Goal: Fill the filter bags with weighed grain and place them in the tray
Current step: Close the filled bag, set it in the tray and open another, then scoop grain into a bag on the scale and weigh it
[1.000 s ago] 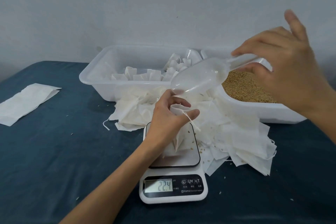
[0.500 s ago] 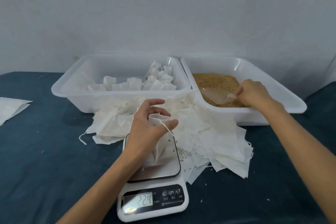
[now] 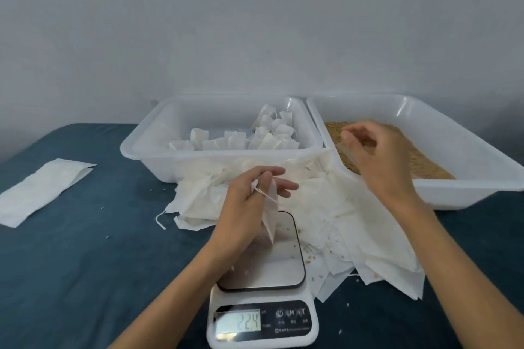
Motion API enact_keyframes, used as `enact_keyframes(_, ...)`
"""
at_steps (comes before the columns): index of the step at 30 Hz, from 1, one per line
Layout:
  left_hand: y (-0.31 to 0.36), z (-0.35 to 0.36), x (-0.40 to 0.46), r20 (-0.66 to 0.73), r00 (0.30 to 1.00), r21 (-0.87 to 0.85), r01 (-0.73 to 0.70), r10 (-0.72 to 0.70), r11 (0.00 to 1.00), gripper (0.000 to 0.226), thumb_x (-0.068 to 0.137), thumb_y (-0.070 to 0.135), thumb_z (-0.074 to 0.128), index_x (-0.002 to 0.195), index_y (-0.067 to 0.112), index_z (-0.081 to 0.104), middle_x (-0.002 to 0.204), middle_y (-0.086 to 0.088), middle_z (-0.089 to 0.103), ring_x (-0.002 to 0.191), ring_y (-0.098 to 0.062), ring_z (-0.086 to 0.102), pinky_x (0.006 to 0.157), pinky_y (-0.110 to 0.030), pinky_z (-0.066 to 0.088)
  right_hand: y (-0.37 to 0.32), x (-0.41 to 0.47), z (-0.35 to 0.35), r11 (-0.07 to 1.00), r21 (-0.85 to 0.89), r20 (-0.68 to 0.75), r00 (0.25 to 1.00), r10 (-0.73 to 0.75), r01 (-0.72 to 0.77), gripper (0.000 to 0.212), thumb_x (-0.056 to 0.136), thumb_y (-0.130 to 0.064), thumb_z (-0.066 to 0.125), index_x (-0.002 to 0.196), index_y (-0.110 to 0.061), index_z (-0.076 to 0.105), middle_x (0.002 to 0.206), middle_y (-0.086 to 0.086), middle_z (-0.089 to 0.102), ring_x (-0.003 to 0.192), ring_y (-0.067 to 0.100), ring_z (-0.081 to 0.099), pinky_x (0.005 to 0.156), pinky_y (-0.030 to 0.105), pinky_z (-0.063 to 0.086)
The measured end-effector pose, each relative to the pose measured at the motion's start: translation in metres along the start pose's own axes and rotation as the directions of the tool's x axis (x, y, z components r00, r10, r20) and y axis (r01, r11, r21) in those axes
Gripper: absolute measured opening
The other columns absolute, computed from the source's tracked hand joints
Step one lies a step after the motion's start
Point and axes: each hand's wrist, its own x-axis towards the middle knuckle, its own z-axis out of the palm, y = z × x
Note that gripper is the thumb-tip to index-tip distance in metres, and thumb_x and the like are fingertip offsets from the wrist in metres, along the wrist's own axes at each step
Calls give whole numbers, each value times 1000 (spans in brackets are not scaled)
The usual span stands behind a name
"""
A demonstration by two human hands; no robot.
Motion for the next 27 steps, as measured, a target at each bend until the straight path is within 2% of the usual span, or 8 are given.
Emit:
enact_keyframes(3,15,-17,29,-49,996,57,-76,79,995,30,113,17,40,114,15,69,101,6,81,93,-6,70,69,-18,53,2,-3,6,995,98,-40,999,-8,12,16,100,-29,64,106,-17,71,88,-12,71,83,-3,67,75,7,47)
enact_keyframes(6,31,-36,88,-191,972,198,-99,137,975,32,113,16,39,110,14,71,101,8,80,76,0,66,53,-14,45,9,-1,2,984,179,-43,999,15,-7,14,101,-29,61,104,-19,70,85,-13,71,79,-1,69,73,10,50)
enact_keyframes(10,31,-52,177,-344,938,298,64,45,952,31,108,9,40,106,8,71,103,-2,79,76,-24,71,41,-24,49,13,-4,5,991,134,-22,1000,-2,5,17,101,-31,61,105,-18,71,84,-13,71,78,1,68,72,11,50)
enact_keyframes(12,18,-60,207,-343,939,448,134,32,884,31,101,-2,41,105,0,71,106,-13,78,85,-32,75,63,-32,60,14,-4,5,988,155,-27,1000,13,-8,16,101,-32,61,104,-21,71,82,-14,71,77,0,68,70,9,49)
enact_keyframes(14,1,-70,224,-298,954,624,184,14,759,29,96,-9,45,108,-6,71,108,-23,76,102,-34,74,90,-38,58,16,-3,5,984,178,-37,999,20,-13,13,100,-32,62,102,-23,70,79,-16,71,76,0,68,70,10,49)
enact_keyframes(19,-31,-81,225,-142,985,936,167,-103,310,29,97,-6,53,122,-6,67,127,-30,63,120,-47,61,102,-50,51,18,-2,6,987,161,-5,1000,4,-3,12,99,-30,65,99,-21,72,76,-18,71,75,-5,68,70,5,45)
enact_keyframes(24,-29,-90,223,-67,985,967,104,-160,235,27,99,-2,51,118,-5,70,131,-25,64,124,-44,58,103,-47,49,14,-1,5,988,155,21,1000,23,-26,16,99,-31,64,100,-18,72,76,-15,71,75,-5,68,70,6,46)
enact_keyframes(27,-11,-93,211,-76,990,949,109,-120,297,28,97,-2,55,121,-1,70,131,-23,65,124,-41,58,103,-43,48,13,-1,2,986,165,16,999,32,-34,18,99,-32,63,103,-17,73,77,-14,72,75,-5,68,70,6,46)
